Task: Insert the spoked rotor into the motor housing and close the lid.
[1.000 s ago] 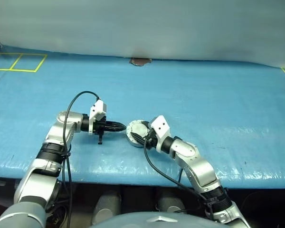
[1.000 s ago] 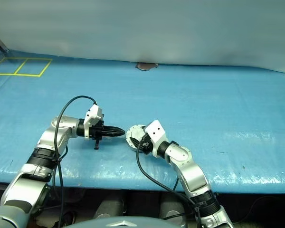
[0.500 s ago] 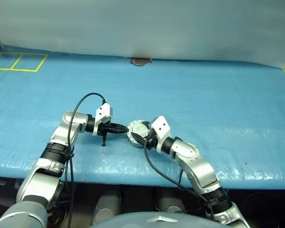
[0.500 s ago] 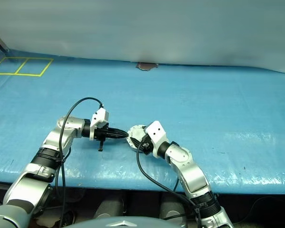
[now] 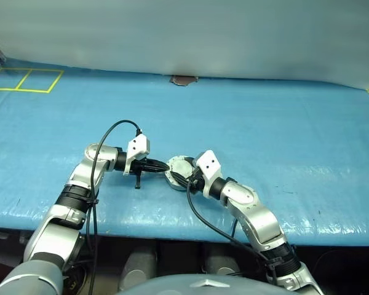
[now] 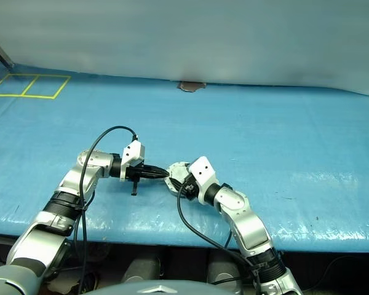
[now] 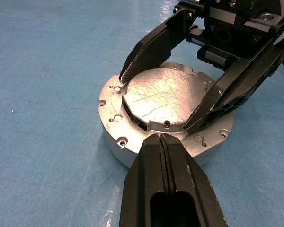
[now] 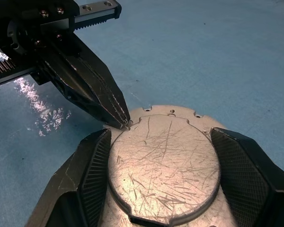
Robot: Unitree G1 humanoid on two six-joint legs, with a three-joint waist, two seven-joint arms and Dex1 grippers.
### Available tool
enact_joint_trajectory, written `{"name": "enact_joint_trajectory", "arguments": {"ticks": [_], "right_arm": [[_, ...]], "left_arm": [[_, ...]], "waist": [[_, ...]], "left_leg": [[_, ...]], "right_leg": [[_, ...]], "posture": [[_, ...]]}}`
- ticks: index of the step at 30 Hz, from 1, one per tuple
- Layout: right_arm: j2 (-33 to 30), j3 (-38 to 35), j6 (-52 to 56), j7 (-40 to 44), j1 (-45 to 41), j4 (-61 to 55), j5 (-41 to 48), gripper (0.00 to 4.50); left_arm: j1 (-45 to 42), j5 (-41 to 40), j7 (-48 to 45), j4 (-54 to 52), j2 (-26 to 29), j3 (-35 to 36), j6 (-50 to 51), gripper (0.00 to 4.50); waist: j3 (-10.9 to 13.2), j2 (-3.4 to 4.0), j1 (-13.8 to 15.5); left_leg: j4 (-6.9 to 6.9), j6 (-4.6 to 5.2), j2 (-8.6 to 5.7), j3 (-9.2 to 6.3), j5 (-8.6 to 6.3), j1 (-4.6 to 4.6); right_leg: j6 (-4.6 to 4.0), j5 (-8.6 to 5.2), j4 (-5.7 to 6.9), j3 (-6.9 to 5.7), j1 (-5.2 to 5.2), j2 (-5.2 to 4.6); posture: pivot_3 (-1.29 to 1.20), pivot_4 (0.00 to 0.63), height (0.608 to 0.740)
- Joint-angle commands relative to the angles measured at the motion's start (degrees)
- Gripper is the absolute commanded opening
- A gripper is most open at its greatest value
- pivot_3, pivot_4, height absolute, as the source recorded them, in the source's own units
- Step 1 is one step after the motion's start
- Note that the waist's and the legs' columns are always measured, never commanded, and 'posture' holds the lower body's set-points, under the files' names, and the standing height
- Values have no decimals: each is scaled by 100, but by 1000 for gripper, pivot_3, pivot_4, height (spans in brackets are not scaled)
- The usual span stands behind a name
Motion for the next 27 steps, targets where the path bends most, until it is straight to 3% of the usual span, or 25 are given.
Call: {"name": "enact_joint_trajectory", "arguments": {"ticks": [1,3,4,7,11,18,27], "right_arm": [[13,-95,195,-14,114,93,101,3007],[-21,-89,264,137,140,20,236,3007],[-37,-73,285,181,149,-7,263,3752],[-118,50,186,225,165,-125,155,4473],[-172,44,182,154,172,-415,122,4473],[113,-647,284,-430,165,-1189,368,4473],[562,-1904,1948,-885,546,-1940,1957,4473]], "left_arm": [[69,197,-2,48,0,-176,-41,16],[65,201,-1,83,2,-175,-95,16],[62,202,1,104,2,-175,-114,0],[60,220,-1,186,-6,-187,-209,0],[61,210,25,214,-20,-190,-245,0],[10,174,49,312,-90,-139,-297,0],[-61,157,31,494,-191,-124,-389,0]], "waist": [[0,0,3],[0,0,8],[0,0,12],[0,0,17],[0,0,27],[3,3,59],[3,3,79]], "left_leg": [[0,0,0,0,0,0],[0,0,0,-1,0,-1],[-1,0,-1,-2,0,-2],[-4,0,-2,-4,0,-4],[-7,1,-4,-3,-1,-5],[-10,1,-7,-3,0,-23],[-14,1,-6,-7,0,-24]], "right_leg": [[0,0,-1,0,0,0],[0,0,-2,0,0,0],[0,0,-3,0,0,-1],[0,0,-8,-1,-1,-3],[1,0,-10,-1,-3,-5],[2,0,-11,-2,-6,-6],[2,0,-11,-3,-5,-6]], "posture": [[0,150,740],[0,150,740],[0,150,740],[0,150,740],[0,150,740],[0,150,740],[0,150,740]]}}
